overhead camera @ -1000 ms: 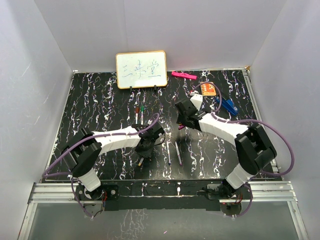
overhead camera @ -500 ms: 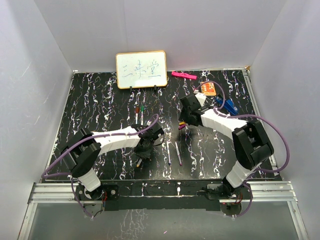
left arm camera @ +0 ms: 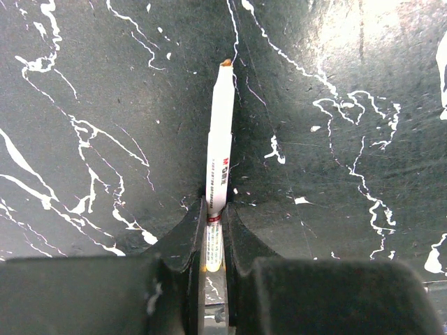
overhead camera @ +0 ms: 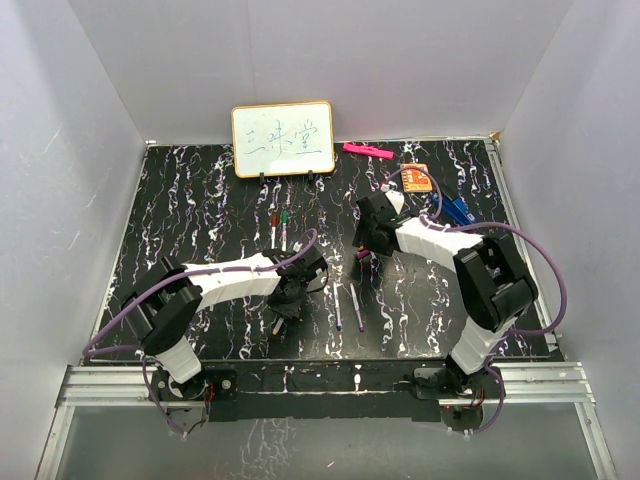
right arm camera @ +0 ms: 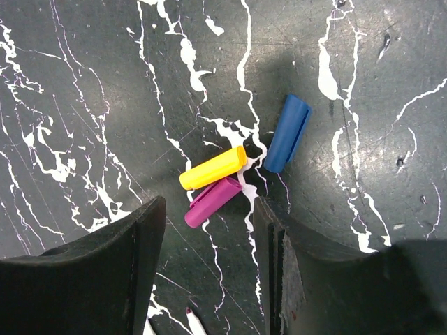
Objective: Insert the pens into the pen caps
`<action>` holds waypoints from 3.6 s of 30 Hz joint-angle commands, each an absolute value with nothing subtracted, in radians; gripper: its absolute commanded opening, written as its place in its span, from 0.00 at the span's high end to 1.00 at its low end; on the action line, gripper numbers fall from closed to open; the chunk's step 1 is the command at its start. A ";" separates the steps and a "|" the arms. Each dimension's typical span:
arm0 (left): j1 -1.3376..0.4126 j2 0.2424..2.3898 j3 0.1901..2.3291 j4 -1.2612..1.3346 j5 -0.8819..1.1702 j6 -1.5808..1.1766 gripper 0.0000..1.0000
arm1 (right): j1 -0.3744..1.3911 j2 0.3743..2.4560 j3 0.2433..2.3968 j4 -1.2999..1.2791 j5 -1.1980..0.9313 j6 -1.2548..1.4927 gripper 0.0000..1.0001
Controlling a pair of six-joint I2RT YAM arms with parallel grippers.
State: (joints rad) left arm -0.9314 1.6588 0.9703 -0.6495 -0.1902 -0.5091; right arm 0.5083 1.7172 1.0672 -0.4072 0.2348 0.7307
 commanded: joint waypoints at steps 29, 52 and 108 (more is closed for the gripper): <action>-0.935 1.624 0.948 -0.658 -0.193 -0.505 1.00 | 0.505 1.852 1.165 -0.322 0.255 0.690 0.52; -0.934 1.649 0.958 -0.642 -0.191 -0.491 1.00 | 0.528 1.872 1.111 -0.417 0.227 0.681 0.71; -0.933 1.419 1.086 -0.417 -0.263 -0.399 1.00 | 0.574 1.402 1.122 -0.246 0.295 0.515 1.00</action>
